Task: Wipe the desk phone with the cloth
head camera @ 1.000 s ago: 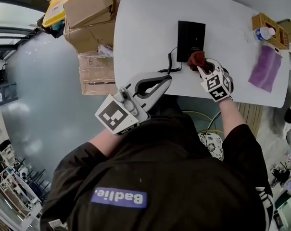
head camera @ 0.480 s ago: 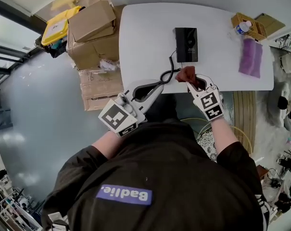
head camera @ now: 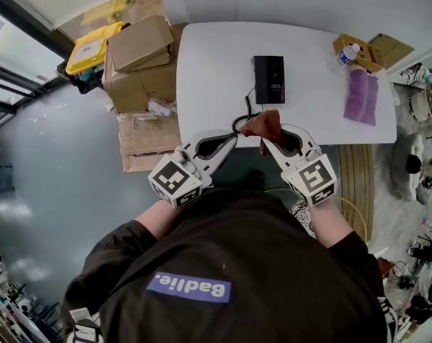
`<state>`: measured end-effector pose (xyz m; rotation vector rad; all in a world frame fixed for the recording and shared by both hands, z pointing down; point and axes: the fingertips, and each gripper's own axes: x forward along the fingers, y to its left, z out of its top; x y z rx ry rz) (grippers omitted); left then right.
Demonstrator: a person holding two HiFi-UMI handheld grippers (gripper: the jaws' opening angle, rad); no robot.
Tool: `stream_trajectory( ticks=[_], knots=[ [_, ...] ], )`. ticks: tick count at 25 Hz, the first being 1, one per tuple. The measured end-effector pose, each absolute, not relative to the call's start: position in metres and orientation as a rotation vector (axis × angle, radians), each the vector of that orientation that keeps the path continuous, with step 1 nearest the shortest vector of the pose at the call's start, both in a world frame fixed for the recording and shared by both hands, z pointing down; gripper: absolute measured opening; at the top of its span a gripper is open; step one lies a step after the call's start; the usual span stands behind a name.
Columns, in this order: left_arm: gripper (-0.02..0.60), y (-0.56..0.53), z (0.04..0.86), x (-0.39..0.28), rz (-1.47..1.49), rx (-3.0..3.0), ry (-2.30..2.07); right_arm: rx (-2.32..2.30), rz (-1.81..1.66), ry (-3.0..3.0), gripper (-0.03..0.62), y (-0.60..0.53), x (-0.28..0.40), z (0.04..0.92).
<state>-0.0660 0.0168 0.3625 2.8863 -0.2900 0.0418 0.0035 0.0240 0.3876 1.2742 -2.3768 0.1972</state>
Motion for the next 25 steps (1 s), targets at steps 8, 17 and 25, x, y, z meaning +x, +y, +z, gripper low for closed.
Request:
stream_trajectory(
  ticks=[8, 17, 25],
  knots=[
    [0.009, 0.023, 0.350, -0.035, 0.035, 2.864, -0.365, 1.238, 0.270, -2.581, 0.089, 0.032, 0.012, 0.350],
    [0.009, 0.027, 0.340, -0.017, 0.008, 2.876, -0.425, 1.197, 0.299, -2.641, 0.089, 0.039, 0.024, 0.351],
    [0.009, 0.038, 0.338, -0.015, 0.006, 2.886, -0.430, 1.194, 0.277, -2.652, 0.089, 0.051, 0.025, 0.348]
  ],
)
